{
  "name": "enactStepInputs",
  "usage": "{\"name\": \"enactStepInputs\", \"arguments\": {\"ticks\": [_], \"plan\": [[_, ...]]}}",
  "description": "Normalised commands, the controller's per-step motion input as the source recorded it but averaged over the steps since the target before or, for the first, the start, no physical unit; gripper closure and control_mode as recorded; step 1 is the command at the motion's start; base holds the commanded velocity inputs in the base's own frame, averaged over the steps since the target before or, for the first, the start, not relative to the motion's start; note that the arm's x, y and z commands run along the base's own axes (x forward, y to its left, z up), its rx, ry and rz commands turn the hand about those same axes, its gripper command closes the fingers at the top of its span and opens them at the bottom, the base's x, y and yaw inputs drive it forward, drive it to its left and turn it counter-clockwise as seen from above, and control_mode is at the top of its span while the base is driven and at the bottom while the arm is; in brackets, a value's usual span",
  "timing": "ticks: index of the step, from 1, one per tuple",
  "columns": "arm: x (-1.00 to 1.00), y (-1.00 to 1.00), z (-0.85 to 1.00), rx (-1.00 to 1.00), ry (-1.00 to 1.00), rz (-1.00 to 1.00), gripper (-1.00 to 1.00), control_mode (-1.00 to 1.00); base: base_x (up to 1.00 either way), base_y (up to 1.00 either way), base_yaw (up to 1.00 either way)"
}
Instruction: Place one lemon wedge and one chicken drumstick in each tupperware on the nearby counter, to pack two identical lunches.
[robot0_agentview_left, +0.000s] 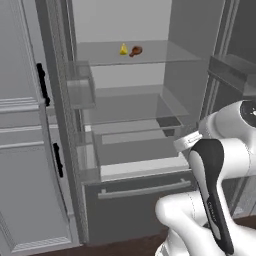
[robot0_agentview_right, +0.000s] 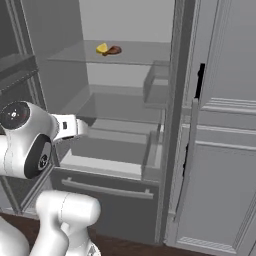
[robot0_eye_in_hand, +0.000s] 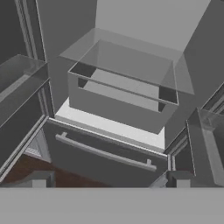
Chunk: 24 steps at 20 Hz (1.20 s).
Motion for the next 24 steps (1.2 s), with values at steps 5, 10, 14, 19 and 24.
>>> {"name": "enactStepInputs", "arguments": {"ticks": [5,10,14,19,24], "plan": [[0.0,0.0,0.0,0.0,0.0,0.0,-1.0,1.0,0.88,0.11,-0.17],[0.0,0.0,0.0,0.0,0.0,0.0,-1.0,1.0,0.62,0.17,-0.19],[0.11,0.02,0.0,0.0,0.0,0.0,-1.0,-1.0,0.08,0.01,-0.01],[0.03,0.04,0.24,0.01,-0.13,-0.02,-1.0,-1.0,0.0,0.0,0.0],[0.18,0.08,0.36,0.14,-0.02,-0.26,-1.0,-1.0,0.0,0.0,0.0]]}}
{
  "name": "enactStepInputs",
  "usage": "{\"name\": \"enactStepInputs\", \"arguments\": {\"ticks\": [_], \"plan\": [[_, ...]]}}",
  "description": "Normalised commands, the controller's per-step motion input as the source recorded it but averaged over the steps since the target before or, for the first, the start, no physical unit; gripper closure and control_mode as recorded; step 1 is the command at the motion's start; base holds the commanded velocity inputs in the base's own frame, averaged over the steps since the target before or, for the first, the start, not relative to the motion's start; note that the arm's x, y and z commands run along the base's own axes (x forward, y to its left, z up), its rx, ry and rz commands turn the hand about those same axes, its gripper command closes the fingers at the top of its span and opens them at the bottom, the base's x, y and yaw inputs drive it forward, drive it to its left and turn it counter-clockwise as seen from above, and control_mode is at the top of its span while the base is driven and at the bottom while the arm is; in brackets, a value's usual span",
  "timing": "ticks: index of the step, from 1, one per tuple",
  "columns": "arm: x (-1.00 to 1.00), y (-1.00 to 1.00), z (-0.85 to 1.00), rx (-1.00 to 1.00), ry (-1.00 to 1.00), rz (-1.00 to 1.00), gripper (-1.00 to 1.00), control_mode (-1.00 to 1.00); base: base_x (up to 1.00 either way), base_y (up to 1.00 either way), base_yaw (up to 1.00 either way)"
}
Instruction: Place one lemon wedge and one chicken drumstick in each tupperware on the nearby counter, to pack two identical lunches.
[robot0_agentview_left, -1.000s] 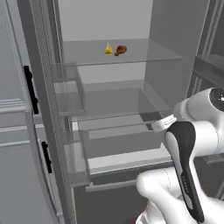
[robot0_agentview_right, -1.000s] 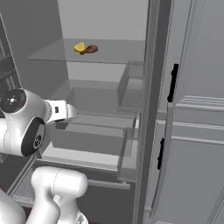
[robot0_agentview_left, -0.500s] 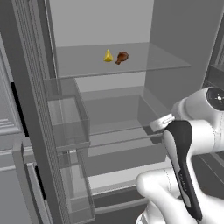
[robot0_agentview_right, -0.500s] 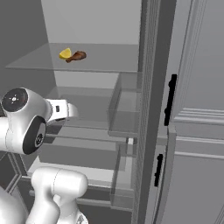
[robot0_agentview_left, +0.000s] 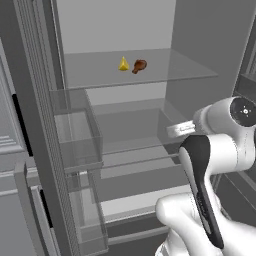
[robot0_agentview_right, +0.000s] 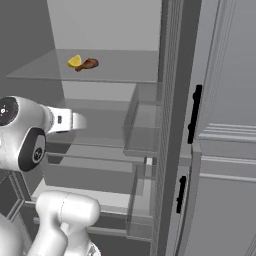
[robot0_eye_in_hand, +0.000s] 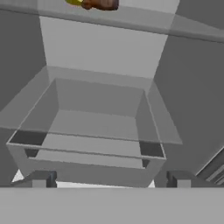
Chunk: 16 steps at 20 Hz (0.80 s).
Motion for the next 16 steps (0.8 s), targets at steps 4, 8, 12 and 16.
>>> {"name": "enactStepInputs", "arguments": {"ticks": [4,8,12,16], "plan": [[0.23,0.0,0.54,0.28,0.0,-0.23,-1.0,-1.0,0.0,0.0,0.0],[0.09,0.0,0.63,0.25,0.0,-0.05,-1.0,-1.0,0.0,0.0,0.0],[0.09,0.14,0.6,0.03,-0.01,0.0,-1.0,-1.0,0.0,0.0,0.0],[0.2,0.08,0.34,0.0,0.01,0.0,-1.0,-1.0,0.0,0.0,0.0]]}}
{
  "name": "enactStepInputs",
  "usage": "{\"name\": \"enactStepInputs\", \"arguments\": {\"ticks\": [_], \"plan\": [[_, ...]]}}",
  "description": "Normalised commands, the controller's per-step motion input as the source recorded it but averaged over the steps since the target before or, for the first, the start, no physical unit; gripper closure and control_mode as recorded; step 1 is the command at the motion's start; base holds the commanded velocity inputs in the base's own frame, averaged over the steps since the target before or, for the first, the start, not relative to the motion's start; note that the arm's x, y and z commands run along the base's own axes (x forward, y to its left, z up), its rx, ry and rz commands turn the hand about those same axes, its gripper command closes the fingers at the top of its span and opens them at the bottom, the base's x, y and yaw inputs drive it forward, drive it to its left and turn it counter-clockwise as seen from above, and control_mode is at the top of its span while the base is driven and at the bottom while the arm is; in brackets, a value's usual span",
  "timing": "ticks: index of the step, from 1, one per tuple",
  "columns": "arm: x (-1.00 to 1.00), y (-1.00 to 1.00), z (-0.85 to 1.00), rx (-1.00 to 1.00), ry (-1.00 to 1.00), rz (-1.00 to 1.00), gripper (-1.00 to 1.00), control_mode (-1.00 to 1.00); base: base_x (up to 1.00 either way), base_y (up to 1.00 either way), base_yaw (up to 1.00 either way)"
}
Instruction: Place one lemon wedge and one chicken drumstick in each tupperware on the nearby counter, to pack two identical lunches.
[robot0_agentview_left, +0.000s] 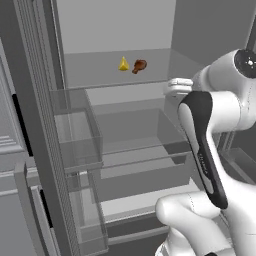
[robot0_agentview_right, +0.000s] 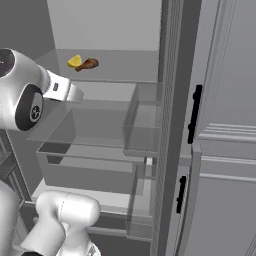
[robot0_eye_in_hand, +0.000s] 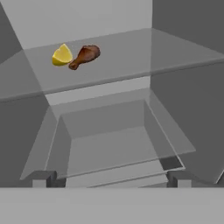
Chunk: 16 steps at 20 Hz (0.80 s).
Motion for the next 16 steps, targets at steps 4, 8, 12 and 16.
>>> {"name": "enactStepInputs", "arguments": {"ticks": [4,8,12,16], "plan": [[0.52,0.02,0.0,0.0,0.01,-0.01,-1.0,-1.0,0.0,0.0,0.0],[0.76,0.28,0.0,0.0,0.0,-0.01,-1.0,-1.0,0.0,0.0,0.0],[0.87,0.51,0.0,0.0,0.0,0.0,-1.0,-1.0,0.0,0.0,0.0],[0.84,0.19,0.0,0.0,0.09,0.0,-1.0,-1.0,0.0,0.0,0.0]]}}
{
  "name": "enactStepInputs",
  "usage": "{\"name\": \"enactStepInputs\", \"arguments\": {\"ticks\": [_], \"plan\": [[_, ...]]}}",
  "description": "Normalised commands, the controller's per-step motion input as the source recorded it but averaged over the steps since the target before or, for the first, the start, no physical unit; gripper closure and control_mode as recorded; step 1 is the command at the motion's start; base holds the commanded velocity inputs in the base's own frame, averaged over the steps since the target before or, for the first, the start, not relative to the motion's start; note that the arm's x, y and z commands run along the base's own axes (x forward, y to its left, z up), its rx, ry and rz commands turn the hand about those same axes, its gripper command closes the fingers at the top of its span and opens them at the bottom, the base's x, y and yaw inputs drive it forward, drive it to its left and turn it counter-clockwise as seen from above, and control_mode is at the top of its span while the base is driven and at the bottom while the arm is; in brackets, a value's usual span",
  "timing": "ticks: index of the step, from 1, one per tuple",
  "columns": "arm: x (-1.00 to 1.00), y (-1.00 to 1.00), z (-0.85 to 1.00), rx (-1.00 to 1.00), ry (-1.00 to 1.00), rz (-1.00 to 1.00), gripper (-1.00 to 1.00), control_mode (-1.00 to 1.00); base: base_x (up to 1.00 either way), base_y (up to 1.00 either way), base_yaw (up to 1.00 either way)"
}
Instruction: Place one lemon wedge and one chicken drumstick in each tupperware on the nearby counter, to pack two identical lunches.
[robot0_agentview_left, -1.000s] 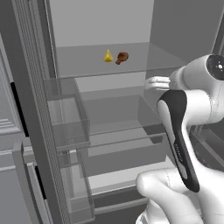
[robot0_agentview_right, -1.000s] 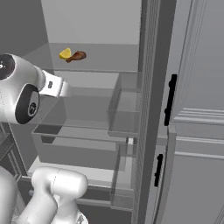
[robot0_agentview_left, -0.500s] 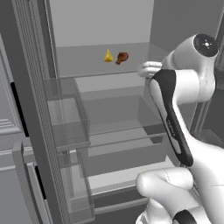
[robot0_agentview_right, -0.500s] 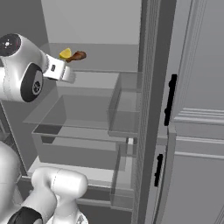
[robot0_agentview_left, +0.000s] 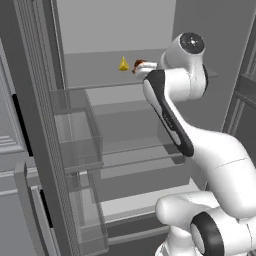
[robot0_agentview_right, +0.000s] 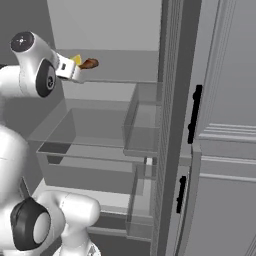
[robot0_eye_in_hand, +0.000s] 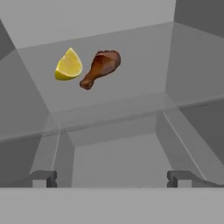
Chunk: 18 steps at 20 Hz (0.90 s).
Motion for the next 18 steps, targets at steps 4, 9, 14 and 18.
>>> {"name": "enactStepInputs", "arguments": {"ticks": [4,9,14,18], "plan": [[0.79,0.03,0.0,0.0,0.07,0.0,-1.0,-1.0,0.0,0.0,0.0],[0.8,0.07,0.0,0.0,0.08,-0.02,-1.0,-1.0,0.0,0.0,0.0],[0.75,0.15,0.0,0.0,0.06,-0.03,-1.0,-1.0,0.0,0.0,0.0],[0.74,0.04,-0.08,0.0,0.05,-0.05,-1.0,-1.0,0.0,0.0,0.0]]}}
